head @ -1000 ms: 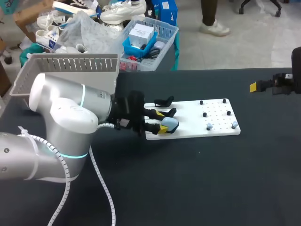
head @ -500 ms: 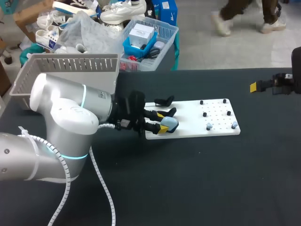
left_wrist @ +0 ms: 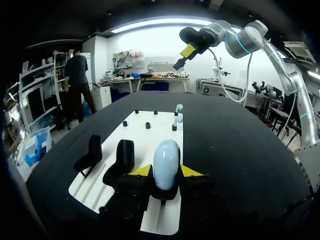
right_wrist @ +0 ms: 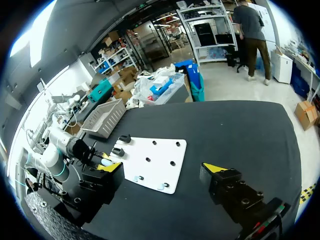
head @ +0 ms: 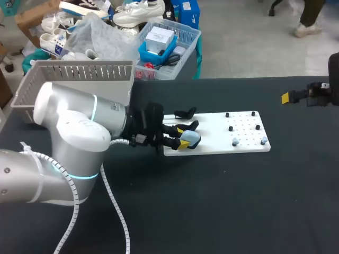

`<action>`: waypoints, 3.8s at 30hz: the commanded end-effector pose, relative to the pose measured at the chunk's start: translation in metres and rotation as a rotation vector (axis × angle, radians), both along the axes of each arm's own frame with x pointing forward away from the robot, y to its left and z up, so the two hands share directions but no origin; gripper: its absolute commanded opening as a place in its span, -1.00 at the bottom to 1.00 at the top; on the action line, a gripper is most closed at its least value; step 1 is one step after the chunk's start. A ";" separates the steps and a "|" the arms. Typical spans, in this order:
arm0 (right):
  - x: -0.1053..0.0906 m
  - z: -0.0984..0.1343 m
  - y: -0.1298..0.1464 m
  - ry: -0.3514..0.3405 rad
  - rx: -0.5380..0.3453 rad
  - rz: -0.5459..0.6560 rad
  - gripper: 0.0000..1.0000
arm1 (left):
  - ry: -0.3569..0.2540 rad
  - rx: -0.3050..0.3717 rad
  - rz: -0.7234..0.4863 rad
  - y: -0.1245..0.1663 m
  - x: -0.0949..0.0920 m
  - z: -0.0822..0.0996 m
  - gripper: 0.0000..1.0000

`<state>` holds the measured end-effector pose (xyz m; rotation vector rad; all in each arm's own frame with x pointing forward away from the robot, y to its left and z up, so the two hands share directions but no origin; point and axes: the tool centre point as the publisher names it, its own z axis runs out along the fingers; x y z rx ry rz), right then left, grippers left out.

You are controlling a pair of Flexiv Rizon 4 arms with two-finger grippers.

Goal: Pick up each earbud case from the left stands, insert the matching earbuds, close the lid, and place the case in the box.

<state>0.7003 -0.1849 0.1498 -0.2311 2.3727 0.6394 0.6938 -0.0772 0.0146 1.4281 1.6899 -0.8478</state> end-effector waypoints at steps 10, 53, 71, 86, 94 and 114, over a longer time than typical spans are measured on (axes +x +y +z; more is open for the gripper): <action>0.000 0.000 0.000 0.000 0.000 0.000 1.00 | 0.001 0.005 -0.004 0.003 -0.002 0.000 -0.69; 0.000 0.000 0.000 0.000 0.000 0.000 1.00 | -0.055 -0.087 0.033 0.011 -0.013 0.068 -1.00; 0.004 -0.008 0.045 0.005 0.022 0.269 1.00 | -0.071 -0.162 0.061 -0.018 -0.051 0.119 -1.00; -0.037 -0.007 0.088 -0.032 0.003 0.535 1.00 | -0.050 -0.177 0.142 -0.064 -0.058 0.133 -1.00; -0.054 -0.017 0.107 -0.037 0.047 0.585 1.00 | -0.055 -0.157 0.127 -0.074 -0.066 0.130 -1.00; -0.054 -0.013 0.140 -0.065 0.077 0.671 1.00 | -0.086 -0.113 0.114 -0.082 -0.060 0.118 -1.00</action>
